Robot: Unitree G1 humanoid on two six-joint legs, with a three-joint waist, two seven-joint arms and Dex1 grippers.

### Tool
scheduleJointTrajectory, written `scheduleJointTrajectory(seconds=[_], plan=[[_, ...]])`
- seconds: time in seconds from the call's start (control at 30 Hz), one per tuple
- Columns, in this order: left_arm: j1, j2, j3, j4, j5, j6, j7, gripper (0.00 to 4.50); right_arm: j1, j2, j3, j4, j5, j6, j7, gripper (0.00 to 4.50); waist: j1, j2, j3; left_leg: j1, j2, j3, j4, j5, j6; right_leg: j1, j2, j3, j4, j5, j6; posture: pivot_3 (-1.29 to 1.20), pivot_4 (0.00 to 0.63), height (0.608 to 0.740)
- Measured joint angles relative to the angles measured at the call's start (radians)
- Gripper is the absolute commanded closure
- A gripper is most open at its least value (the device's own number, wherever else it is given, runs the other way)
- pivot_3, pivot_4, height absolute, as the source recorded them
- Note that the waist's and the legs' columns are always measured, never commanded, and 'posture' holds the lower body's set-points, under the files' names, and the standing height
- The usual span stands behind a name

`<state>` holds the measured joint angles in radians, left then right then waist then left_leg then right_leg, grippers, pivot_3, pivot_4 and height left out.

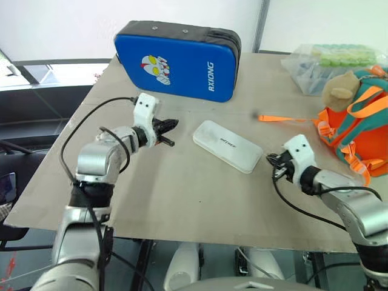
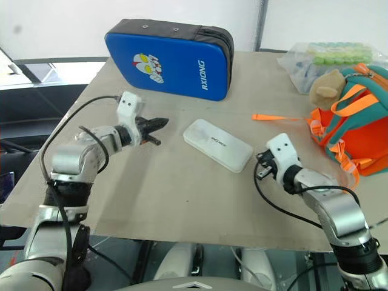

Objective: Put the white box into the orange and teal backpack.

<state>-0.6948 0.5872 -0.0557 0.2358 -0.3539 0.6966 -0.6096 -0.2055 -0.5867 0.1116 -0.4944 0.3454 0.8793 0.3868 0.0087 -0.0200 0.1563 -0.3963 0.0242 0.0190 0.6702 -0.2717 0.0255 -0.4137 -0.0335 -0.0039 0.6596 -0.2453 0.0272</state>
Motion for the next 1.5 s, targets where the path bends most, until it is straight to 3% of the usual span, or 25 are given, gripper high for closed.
scheduleJointTrajectory(seconds=[0.2,0.37,0.57,0.67,0.83,0.97,1.0,1.03,1.07,1.13,1.27,1.5], plan=[[-0.148,-0.052,-0.175,0.318,0.169,-0.172,-0.174,4.45,-0.137,0.008,0.128,0.076,-0.036,0.053,0.052,4.5,-0.006,0.0,0.0,0.0,-0.001,0.001,0.0,0.0,0.0,0.0,0.0,-0.001,0.001,0.0,0.0,0.0,0.15,0.74],[-0.151,-0.043,-0.184,0.361,0.214,-0.227,-0.275,4.45,-0.198,0.022,0.155,0.162,-0.067,0.053,0.086,4.5,-0.02,0.0,0.0,0.0,0.0,-0.001,0.0,0.0,0.0,0.0,0.0,0.0,0.001,0.0,0.0,0.0,0.15,0.74],[0.042,-0.004,-0.127,0.027,0.189,-0.061,-0.291,4.45,-0.233,0.007,0.145,0.242,-0.121,0.009,0.115,4.5,-0.022,-0.001,-0.001,0.0,0.002,0.0,0.001,0.0,0.0,0.0,-0.002,0.001,0.002,0.0,0.0,0.0,0.15,0.74],[0.207,0.001,-0.086,-0.249,0.139,0.074,-0.27,4.45,-0.234,-0.043,0.137,0.273,-0.14,-0.033,0.167,4.5,-0.018,-0.001,-0.001,0.0,0.003,0.0,0.001,0.0,0.0,0.0,-0.003,0.001,0.001,0.0,0.001,0.0,0.15,0.74],[0.352,-0.022,-0.047,-0.482,0.076,0.223,-0.212,4.45,-0.192,-0.122,0.136,0.275,-0.155,-0.111,0.263,4.5,-0.014,0.0,-0.001,0.001,0.002,-0.001,0.001,0.0,0.0,0.001,-0.003,0.001,0.002,0.0,0.001,0.0,0.15,0.74],[0.41,-0.073,0.016,-0.543,0.012,0.296,-0.172,3.44,-0.179,-0.132,0.146,0.279,-0.181,-0.173,0.296,4.5,-0.018,0.0,-0.001,0.002,0.002,-0.001,0.001,0.0,0.0,0.001,-0.003,0.001,0.003,0.0,0.001,0.0,0.15,0.74],[0.424,-0.103,0.062,-0.54,-0.029,0.331,-0.155,2.79,-0.178,-0.125,0.146,0.282,-0.182,-0.191,0.307,4.5,-0.019,0.0,-0.001,0.002,0.002,-0.001,0.001,0.0,0.0,0.001,-0.002,0.001,0.003,0.0,0.001,0.0,0.15,0.74],[0.427,-0.111,0.083,-0.535,-0.048,0.345,-0.151,2.79,-0.178,-0.123,0.146,0.285,-0.183,-0.197,0.31,4.5,-0.019,-0.001,-0.001,0.002,0.002,-0.001,0.001,0.0,0.0,0.001,-0.002,0.0,0.003,0.0,0.001,0.0,0.15,0.74],[0.43,-0.111,0.138,-0.521,-0.095,0.381,-0.148,2.23,-0.179,-0.119,0.146,0.301,-0.186,-0.216,0.315,4.5,-0.021,-0.001,-0.001,0.002,0.002,-0.001,0.001,0.0,0.0,0.001,-0.002,0.0,0.003,0.0,0.001,0.0,0.15,0.74],[0.433,-0.096,0.221,-0.499,-0.152,0.439,-0.152,1.65,-0.178,-0.119,0.146,0.316,-0.189,-0.231,0.323,4.5,-0.025,-0.001,-0.001,0.003,0.003,-0.001,0.001,0.0,0.0,0.001,-0.001,0.0,0.003,0.0,0.001,0.0,0.15,0.74],[0.437,-0.026,0.356,-0.482,-0.312,0.647,-0.197,0.06,-0.178,-0.119,0.145,0.324,-0.204,-0.257,0.332,4.5,-0.024,0.0,-0.001,0.002,0.004,-0.001,0.0,0.0,0.0,0.001,-0.001,0.0,0.003,0.0,0.001,0.0,0.15,0.74],[0.413,-0.126,0.443,-0.455,-0.435,0.851,-0.14,0.06,-0.176,-0.115,0.144,0.334,-0.22,-0.275,0.341,4.5,-0.019,-0.001,-0.001,0.002,0.002,-0.001,0.001,0.0,0.0,0.002,-0.003,0.0,0.003,0.0,0.001,0.0,0.15,0.74]])
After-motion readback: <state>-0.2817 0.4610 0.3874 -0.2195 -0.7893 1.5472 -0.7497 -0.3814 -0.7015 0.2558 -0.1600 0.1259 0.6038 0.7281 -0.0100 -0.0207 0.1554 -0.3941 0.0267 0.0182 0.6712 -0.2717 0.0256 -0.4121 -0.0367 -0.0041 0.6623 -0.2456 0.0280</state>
